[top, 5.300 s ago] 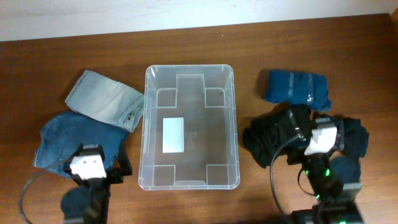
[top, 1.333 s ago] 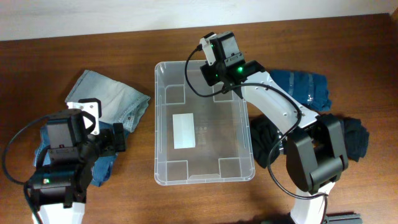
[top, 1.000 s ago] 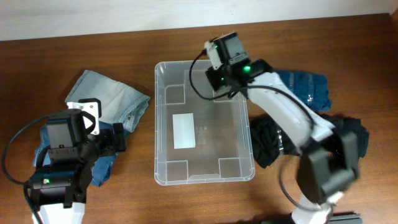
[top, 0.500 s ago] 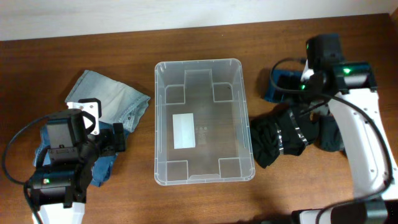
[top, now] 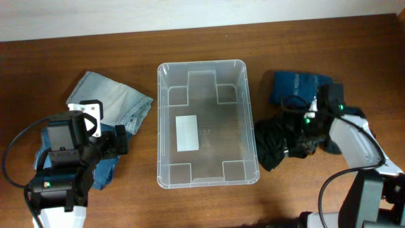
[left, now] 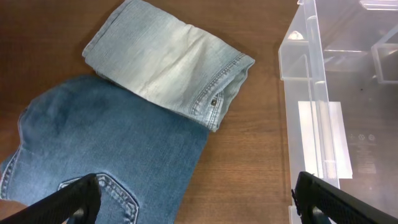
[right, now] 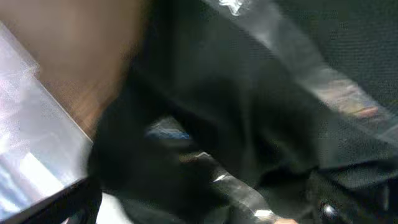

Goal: Pack container

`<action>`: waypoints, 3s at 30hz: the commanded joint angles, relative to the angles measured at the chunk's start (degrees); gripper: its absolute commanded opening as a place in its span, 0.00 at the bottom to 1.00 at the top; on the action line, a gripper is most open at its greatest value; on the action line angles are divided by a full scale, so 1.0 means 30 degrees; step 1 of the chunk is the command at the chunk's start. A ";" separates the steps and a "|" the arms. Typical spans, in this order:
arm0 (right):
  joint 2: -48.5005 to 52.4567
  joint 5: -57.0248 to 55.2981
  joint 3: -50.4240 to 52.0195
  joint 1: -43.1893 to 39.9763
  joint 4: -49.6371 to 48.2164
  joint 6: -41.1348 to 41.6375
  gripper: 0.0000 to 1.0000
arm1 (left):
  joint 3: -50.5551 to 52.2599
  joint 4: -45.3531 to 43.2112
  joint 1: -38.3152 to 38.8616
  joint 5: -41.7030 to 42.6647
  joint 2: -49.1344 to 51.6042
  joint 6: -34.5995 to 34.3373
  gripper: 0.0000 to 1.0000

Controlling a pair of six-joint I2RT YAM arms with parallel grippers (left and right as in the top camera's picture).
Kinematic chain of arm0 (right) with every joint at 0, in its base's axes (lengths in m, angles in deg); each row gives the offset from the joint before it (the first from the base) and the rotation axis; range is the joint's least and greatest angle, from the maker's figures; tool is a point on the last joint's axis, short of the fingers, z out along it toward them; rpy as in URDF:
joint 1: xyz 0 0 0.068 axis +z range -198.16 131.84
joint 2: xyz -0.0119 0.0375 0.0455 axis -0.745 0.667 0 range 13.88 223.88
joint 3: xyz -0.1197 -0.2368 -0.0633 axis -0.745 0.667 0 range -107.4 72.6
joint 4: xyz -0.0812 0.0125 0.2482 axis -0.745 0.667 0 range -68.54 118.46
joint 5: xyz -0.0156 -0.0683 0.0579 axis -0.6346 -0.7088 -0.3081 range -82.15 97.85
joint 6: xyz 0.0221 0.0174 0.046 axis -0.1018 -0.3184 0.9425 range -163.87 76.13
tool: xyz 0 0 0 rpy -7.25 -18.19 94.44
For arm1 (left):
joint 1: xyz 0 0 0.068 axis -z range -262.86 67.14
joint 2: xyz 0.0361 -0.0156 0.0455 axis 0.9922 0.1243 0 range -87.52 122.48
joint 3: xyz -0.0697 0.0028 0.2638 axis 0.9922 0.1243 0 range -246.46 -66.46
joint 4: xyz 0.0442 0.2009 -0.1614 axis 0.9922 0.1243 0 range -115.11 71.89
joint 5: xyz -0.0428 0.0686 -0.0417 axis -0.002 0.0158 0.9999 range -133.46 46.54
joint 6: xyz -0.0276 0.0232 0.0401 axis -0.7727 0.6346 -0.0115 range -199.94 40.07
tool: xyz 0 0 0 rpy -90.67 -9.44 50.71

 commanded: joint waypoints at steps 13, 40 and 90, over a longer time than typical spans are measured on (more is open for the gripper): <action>-0.0262 0.1625 0.4175 -0.1341 -0.4612 0.0291 0.99 | -0.0423 -0.0044 -0.0029 -0.0131 0.0015 -0.0182 1.00; -0.2091 0.4087 0.4189 -0.6892 -0.0058 -0.0663 0.99 | -0.0423 -0.0044 -0.0029 -0.0131 0.0015 -0.0182 1.00; -0.2120 0.3570 0.6528 -0.4422 -0.6798 0.0204 0.04 | -0.0423 0.0080 -0.0029 -0.0124 0.0015 -0.0189 0.99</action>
